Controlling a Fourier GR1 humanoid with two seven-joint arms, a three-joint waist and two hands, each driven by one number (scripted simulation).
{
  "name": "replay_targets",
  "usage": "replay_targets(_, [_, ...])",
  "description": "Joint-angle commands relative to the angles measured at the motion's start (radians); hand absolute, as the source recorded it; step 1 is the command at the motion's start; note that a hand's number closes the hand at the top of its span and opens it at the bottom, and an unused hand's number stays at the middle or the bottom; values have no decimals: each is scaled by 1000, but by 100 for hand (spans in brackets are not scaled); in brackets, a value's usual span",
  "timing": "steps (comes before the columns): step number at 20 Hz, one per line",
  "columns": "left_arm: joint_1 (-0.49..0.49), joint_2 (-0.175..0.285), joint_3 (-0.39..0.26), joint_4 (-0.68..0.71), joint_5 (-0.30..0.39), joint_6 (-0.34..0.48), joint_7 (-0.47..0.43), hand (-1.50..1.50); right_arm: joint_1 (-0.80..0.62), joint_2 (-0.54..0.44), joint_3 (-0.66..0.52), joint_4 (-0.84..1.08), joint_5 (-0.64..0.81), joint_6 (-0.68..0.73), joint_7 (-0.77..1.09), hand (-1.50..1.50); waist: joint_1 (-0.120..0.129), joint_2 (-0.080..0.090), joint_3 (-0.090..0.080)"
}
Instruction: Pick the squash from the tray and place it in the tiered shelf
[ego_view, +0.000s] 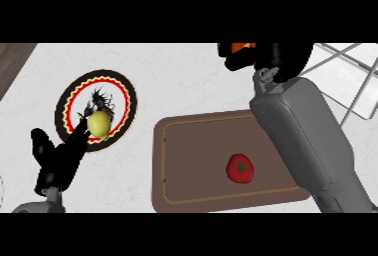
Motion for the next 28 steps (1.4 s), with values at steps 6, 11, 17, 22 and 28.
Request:
replay_targets(6, [16, -3, 2, 55, 2, -39, -31, 0, -164, -124, -156, -103, 53, 257, 177, 150, -5, 6, -7])
replay_targets(11, [-3, -46, -9, 52, -14, 7, -17, 0, -269, -170, -249, -74, 59, 317, 178, 150, 3, 9, -7])
replay_targets(17, [-18, -1, 26, 84, 1, -50, -45, 0, -303, -310, -387, 14, 23, 327, 44, 150, 8, 13, -7])
replay_targets(22, [32, 27, 36, -12, 19, -66, 13, 0, -289, -402, -463, 120, -37, 342, -101, 150, 23, 13, -6])
replay_targets(28, [2, -5, 17, 33, -10, -58, -5, 0, -292, -448, -484, 218, -70, 369, -180, 150, 19, 15, -6])
